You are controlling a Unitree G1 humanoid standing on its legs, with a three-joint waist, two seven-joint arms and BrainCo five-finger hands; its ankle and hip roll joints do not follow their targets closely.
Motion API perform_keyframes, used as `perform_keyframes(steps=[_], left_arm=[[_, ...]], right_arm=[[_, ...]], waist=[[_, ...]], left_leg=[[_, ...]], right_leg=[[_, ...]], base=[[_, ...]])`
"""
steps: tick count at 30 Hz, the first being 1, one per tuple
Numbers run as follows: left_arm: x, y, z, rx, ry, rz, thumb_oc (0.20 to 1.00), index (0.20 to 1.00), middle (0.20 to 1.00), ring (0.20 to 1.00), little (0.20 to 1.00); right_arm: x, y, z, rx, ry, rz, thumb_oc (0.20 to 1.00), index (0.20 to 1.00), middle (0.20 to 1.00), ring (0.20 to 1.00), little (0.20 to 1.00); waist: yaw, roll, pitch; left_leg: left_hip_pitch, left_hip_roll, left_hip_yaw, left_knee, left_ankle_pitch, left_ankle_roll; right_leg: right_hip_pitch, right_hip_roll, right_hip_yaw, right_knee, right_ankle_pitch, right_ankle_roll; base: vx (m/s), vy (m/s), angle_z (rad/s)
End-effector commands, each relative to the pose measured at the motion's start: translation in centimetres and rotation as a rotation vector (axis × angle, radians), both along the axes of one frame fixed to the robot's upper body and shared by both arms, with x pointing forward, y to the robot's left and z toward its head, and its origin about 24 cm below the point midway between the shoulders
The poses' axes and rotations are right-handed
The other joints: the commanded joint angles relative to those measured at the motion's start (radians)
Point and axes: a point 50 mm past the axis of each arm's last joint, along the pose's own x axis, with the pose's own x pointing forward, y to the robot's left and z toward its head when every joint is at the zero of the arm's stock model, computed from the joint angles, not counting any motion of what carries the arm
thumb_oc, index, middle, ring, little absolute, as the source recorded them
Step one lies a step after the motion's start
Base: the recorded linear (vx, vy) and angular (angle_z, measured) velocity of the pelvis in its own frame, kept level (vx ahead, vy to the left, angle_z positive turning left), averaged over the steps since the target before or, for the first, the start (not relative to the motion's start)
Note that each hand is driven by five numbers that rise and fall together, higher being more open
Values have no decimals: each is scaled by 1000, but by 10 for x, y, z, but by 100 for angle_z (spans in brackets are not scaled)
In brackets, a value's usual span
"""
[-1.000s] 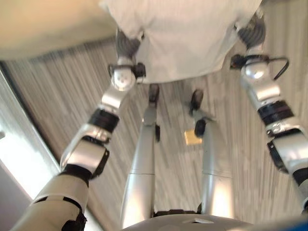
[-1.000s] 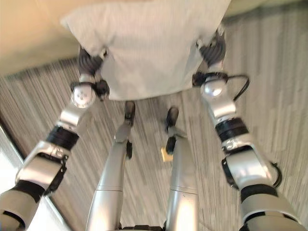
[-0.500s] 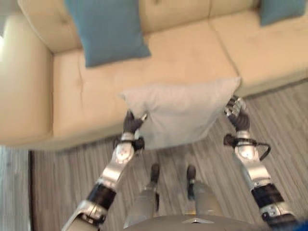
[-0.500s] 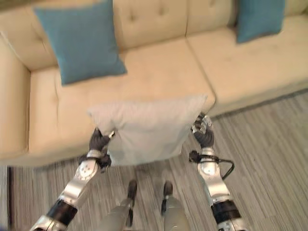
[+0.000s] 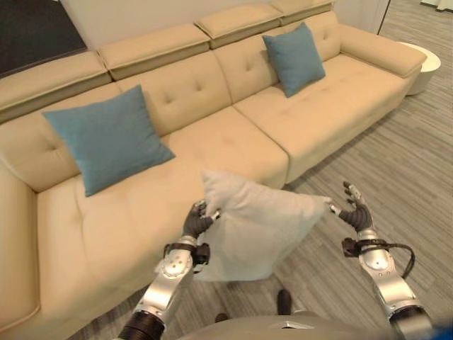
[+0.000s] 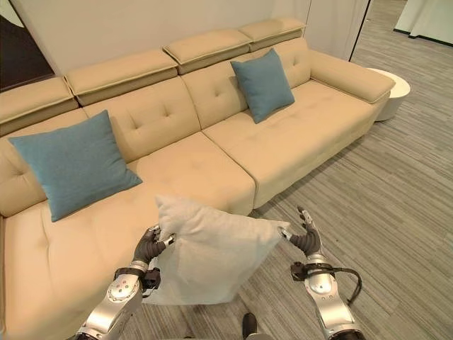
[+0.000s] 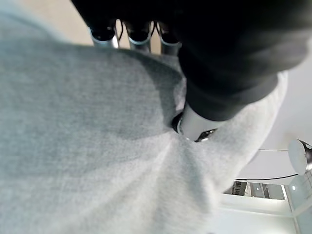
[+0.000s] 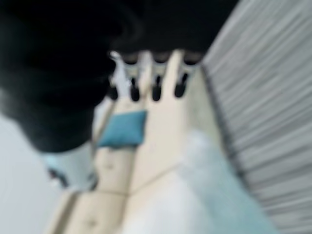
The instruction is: Pick up all the scattered cushions and arrange them neatly on the sofa.
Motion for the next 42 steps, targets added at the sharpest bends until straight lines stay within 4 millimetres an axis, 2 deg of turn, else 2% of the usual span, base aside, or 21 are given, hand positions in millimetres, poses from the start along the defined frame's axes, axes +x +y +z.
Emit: perform_keyframes(steps=[1, 3, 8, 13, 16, 22, 25, 26, 27, 30, 31, 33, 36, 42], left_arm=[[44, -1, 84, -43, -414, -23, 200, 200, 200, 200, 200], [48, -9, 96, -78, -459, -39, 200, 200, 200, 200, 200], [52, -26, 107, -104, -497, -91, 200, 200, 200, 200, 200], [54, -30, 121, -140, -555, -112, 200, 200, 200, 200, 200], [52, -32, 139, -182, -628, -126, 200, 200, 200, 200, 200], [39, -38, 182, -319, -810, -200, 200, 200, 200, 200, 200], [33, -39, 200, -375, -882, -237, 200, 200, 200, 200, 200], [29, -38, 206, -392, -911, -254, 200, 200, 200, 200, 200], [28, -38, 207, -398, -918, -259, 200, 200, 200, 200, 200], [22, -36, 214, -419, -955, -294, 200, 200, 200, 200, 200], [20, -36, 216, -425, -962, -305, 200, 200, 200, 200, 200], [17, -37, 215, -435, -961, -335, 200, 200, 200, 200, 200], [16, -43, 211, -444, -932, -388, 200, 200, 200, 200, 200], [17, -50, 211, -440, -919, -454, 200, 200, 200, 200, 200]], right_arm=[[12, 11, 5, 61, -64, -37, 1000, 1000, 1000, 1000, 1000], [-4, 10, -18, 100, 23, -111, 1000, 1000, 1000, 1000, 1000], [-20, 12, -35, 170, 83, -168, 1000, 1000, 1000, 1000, 1000], [-28, 15, -52, 238, 158, -198, 1000, 1000, 1000, 1000, 1000], [-27, 15, -55, 242, 162, -238, 1000, 1000, 1000, 1000, 1000], [-11, 13, -50, 267, 127, -278, 1000, 1000, 1000, 1000, 1000], [5, 10, -38, 318, 58, -283, 1000, 1000, 1000, 1000, 1000], [18, 7, -24, 340, -19, -276, 1000, 1000, 1000, 1000, 1000], [21, 7, -20, 342, -37, -273, 1000, 1000, 1000, 1000, 1000], [42, 4, 9, 353, -172, -222, 1000, 1000, 1000, 1000, 1000], [45, 4, 15, 355, -194, -204, 1000, 1000, 1000, 1000, 1000], [61, 12, 40, 342, -273, -89, 1000, 1000, 1000, 1000, 1000], [74, 22, 62, 338, -326, 40, 1000, 1000, 1000, 1000, 1000], [80, 34, 71, 331, -311, 167, 1000, 1000, 1000, 1000, 1000]], waist=[[9, -83, 6], [-11, -70, 2], [-44, -46, -2], [-43, -35, 2], [-40, -26, -1], [-21, -6, -4], [-5, -6, -8], [7, -9, -11], [9, -9, -11], [28, -16, -14], [33, -17, -14], [50, -24, -13], [65, -34, -13], [75, -43, -15]], left_leg=[[33, -96, -34, 28, -72, -7], [40, -95, -30, 19, -71, -7], [57, -95, -14, 5, -72, -5], [55, -96, -13, 3, -69, -6], [56, -96, -15, 3, -69, -7], [59, -101, -28, 3, -72, -6], [61, -103, -41, 2, -70, -7], [64, -103, -50, 1, -71, -6], [65, -103, -52, 1, -71, -7], [68, -102, -59, 1, -72, -7], [68, -102, -61, 1, -72, -8], [70, -102, -67, 2, -71, -9], [71, -99, -73, 2, -68, -11], [76, -98, -77, 1, -68, -13]], right_leg=[[71, -46, 33, 3, -51, 83], [76, -47, 39, 3, -55, 82], [84, -50, 53, 3, -59, 82], [86, -54, 55, 3, -61, 82], [86, -56, 53, 3, -62, 84], [95, -63, 37, 3, -66, 85], [104, -65, 23, 3, -71, 86], [110, -66, 15, 3, -74, 85], [111, -66, 13, 3, -75, 85], [119, -67, 3, 3, -79, 85], [121, -67, 1, 3, -80, 85], [126, -69, -6, 3, -81, 84], [132, -68, -15, 3, -86, 82], [138, -69, -26, 3, -87, 82]], base=[[9, -52, 5], [1, -23, -1], [0, 0, 0], [-20, -14, 1], [0, 0, 0], [4, -5, 2], [17, -25, 13], [22, -24, 22], [19, -24, 15], [12, -12, 14], [9, -12, 13], [6, -14, 16], [-2, -18, 7], [5, -12, 7]])
